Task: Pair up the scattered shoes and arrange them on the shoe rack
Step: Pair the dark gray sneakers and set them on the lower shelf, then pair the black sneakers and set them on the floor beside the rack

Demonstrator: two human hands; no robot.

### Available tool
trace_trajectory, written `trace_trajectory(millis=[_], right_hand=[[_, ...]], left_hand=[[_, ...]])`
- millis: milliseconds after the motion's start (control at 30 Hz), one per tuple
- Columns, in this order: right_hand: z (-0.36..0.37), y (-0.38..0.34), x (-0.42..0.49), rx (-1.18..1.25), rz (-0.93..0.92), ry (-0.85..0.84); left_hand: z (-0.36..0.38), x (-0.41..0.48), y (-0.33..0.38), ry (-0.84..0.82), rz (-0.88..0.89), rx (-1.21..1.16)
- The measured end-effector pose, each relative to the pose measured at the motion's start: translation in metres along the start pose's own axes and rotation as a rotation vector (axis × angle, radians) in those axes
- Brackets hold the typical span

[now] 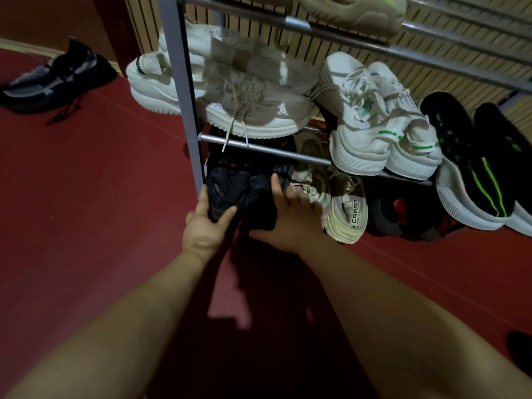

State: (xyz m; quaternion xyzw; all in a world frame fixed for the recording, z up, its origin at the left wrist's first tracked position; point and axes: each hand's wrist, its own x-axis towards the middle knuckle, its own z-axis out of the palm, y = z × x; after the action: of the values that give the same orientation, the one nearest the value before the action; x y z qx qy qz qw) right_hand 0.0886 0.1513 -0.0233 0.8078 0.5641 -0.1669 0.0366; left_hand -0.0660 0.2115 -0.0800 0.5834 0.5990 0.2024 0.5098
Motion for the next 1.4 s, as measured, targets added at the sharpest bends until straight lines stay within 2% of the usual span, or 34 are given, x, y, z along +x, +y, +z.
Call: trace_trajectory(millis=[67, 300, 433, 600, 800, 1000, 1200, 1400], right_hand=[[0.003, 0.006, 0.001, -0.059, -0.004, 0.04], [0.011, 0.018, 0.009, -0.013, -0.051, 0.137], [0.023, 0.025, 0.011, 0.002, -0.061, 0.183], [0.03, 0.026, 0.007, 0.026, -0.053, 0.139], [0.023, 0.014, -0.004, 0.003, -0.055, 0.17], [0.001, 0.03, -0.039, 0.099, -0.094, 0.055], [-0.041, 0.084, -0.085, -0.011, -0.18, -0.14], [-0.043, 0.16, -0.138, 0.018, 0.013, -0.293]], left_hand=[[-0.002, -0.003, -0.002, -0.002, 0.01, 0.092], [-0.008, 0.003, 0.005, -0.023, 0.053, 0.251], [-0.009, 0.005, 0.004, -0.039, 0.039, 0.254], [-0.006, 0.001, 0.005, -0.035, 0.027, 0.236], [-0.012, -0.015, 0.015, -0.102, 0.03, 0.313], [-0.024, -0.05, 0.027, -0.089, 0.141, 0.619], [0.008, -0.095, 0.067, -0.276, 0.357, 0.88], [0.071, -0.127, 0.105, -0.441, 0.551, 0.882]])
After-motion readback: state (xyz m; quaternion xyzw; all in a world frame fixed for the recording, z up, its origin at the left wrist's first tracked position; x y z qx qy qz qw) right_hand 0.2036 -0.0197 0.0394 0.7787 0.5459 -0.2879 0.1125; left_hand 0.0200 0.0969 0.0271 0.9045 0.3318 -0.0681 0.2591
